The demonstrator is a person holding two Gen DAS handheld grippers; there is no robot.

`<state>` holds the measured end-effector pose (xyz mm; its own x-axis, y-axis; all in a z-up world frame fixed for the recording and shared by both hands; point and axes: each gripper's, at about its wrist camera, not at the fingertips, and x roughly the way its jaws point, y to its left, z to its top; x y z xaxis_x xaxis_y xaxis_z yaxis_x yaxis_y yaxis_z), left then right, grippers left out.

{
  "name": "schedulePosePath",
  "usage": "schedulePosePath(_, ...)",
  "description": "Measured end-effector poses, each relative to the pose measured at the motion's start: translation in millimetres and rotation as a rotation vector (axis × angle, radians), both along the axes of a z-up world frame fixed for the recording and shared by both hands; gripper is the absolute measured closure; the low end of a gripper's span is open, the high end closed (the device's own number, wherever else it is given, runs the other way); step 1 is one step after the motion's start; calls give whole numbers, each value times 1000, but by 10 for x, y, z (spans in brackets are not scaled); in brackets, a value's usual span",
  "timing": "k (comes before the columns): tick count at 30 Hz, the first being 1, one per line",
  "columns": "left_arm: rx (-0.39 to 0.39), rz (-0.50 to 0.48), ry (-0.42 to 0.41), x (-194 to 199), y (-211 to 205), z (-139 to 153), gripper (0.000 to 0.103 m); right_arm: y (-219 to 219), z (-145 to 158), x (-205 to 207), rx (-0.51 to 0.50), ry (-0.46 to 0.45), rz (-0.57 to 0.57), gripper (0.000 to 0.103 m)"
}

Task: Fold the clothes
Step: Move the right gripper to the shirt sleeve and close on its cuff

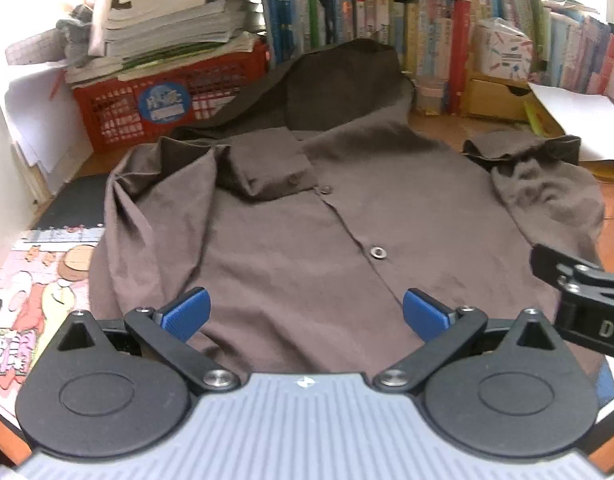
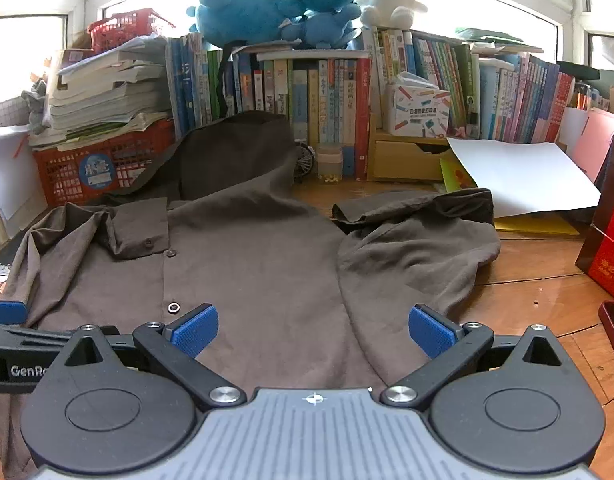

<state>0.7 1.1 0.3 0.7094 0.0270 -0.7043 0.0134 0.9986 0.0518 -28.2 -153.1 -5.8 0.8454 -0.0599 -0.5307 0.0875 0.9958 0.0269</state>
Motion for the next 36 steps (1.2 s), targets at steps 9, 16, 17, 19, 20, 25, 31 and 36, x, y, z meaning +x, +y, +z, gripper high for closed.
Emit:
schedulePosePath(9,0,6,-45,43,215,-18,0,22,9,-44,-15,-35,9,0)
schedulePosePath(16,20,-41,-51,195,59,101,0,-442,127,170,-21,-78,-34,0)
schedulePosePath(17,23,-53,-55,220,28,117,0,-542,147,198,-29,-88,-39,0)
schedulePosePath(19,33,-87,-70,298,-96,147,0,-756,176,259,-44,-109,-25,0)
schedulePosePath(20,35,-105,-74,332,-162,150,0,-858,175,284,-50,-116,-9,0)
schedulePosePath(25,38,-154,-51,409,-349,49,0,-1224,50,411,-31,2,-5,0)
schedulePosePath(31,51,-143,-5,439,-352,-134,0,-1632,-272,567,129,63,-55,0)
schedulePosePath(36,24,-161,4,450,-419,-156,0,-1888,-400,863,394,86,-98,2)
